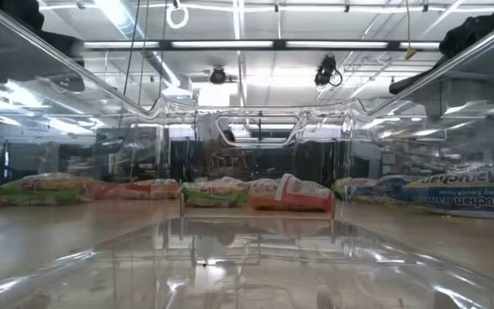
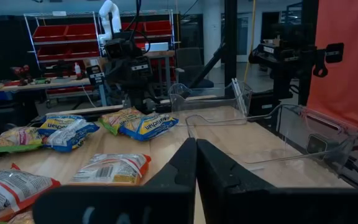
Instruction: Sort Maruchan noodles
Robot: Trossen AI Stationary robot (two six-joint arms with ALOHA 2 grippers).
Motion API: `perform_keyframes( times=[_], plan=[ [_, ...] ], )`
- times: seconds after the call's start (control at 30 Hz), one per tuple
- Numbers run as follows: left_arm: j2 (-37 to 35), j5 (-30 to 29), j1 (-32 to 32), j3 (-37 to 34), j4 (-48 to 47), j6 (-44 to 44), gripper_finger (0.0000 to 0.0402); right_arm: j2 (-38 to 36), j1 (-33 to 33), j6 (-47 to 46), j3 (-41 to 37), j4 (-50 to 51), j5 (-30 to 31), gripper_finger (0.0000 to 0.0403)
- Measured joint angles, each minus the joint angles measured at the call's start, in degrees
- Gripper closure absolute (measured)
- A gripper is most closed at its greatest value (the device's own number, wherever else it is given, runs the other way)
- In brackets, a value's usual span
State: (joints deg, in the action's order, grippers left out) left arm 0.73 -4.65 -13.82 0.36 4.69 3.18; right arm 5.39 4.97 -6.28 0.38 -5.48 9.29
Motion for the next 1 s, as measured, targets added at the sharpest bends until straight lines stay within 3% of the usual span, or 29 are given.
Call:
perform_keyframes(
  times=[0.27, 0.43, 0.6, 0.87, 1.0],
  plan=[
    [0.44, -0.72, -0.02, 0.02, 2.11, -2.31, 0.0390, 0.00, 0.00, -0.01, 0.00, 0.00, -0.01, 0.0389],
    [3.36, -1.51, -0.01, 1.29, -5.23, -9.99, 0.0390, 0.00, -0.01, -0.01, -0.01, -0.07, -0.01, 0.0389],
    [12.35, -7.10, -0.01, 7.43, -11.40, -11.75, 0.0390, 0.00, -0.02, 0.00, 0.00, -0.35, -0.01, 0.0389],
    [29.89, -16.50, 2.57, 25.67, -34.84, -26.59, 0.0390, 0.00, -0.02, 0.00, 0.00, -0.39, -0.01, 0.0389],
    [38.03, -16.59, 7.63, 31.30, -44.16, -36.47, 0.0390, 0.00, -0.02, 0.01, 0.00, -0.39, -0.01, 0.0389]
  ],
)
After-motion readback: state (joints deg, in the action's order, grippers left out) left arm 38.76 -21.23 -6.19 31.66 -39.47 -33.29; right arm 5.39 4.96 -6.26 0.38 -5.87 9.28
